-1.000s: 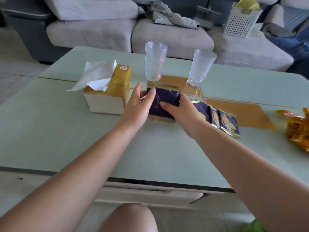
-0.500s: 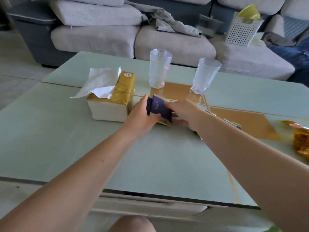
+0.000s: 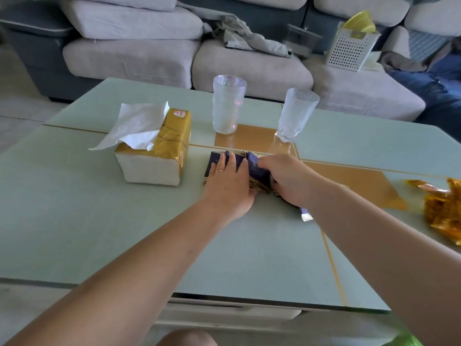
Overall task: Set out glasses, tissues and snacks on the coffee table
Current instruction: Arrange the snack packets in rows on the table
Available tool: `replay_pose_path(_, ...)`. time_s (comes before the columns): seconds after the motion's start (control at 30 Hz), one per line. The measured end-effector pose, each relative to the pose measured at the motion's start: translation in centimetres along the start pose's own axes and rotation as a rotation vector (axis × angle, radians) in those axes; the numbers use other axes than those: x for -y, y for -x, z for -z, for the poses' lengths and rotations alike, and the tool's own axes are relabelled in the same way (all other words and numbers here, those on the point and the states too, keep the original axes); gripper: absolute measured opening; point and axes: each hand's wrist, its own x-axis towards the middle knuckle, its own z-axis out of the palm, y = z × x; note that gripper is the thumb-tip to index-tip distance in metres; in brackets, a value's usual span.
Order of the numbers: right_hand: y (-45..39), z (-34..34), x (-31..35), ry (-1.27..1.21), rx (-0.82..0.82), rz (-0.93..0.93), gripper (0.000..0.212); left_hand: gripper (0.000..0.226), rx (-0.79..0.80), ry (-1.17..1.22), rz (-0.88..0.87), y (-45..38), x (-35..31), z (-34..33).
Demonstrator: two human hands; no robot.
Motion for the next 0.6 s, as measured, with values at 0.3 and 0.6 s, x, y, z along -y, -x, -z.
replay_pose_path(0.3,0.3,-0.2,-0.5,0.411,0.038,0.181,0.012,0.063,-0.001,-0.095,-0.049,-0.1,0.3,-0.6)
replay_pose_path(0.6,1.2,-2.6,0.0,0.396,0.002,0.376,0.037,0.063,0.096,-0.131,-0.018,-0.2,3.4,1.1)
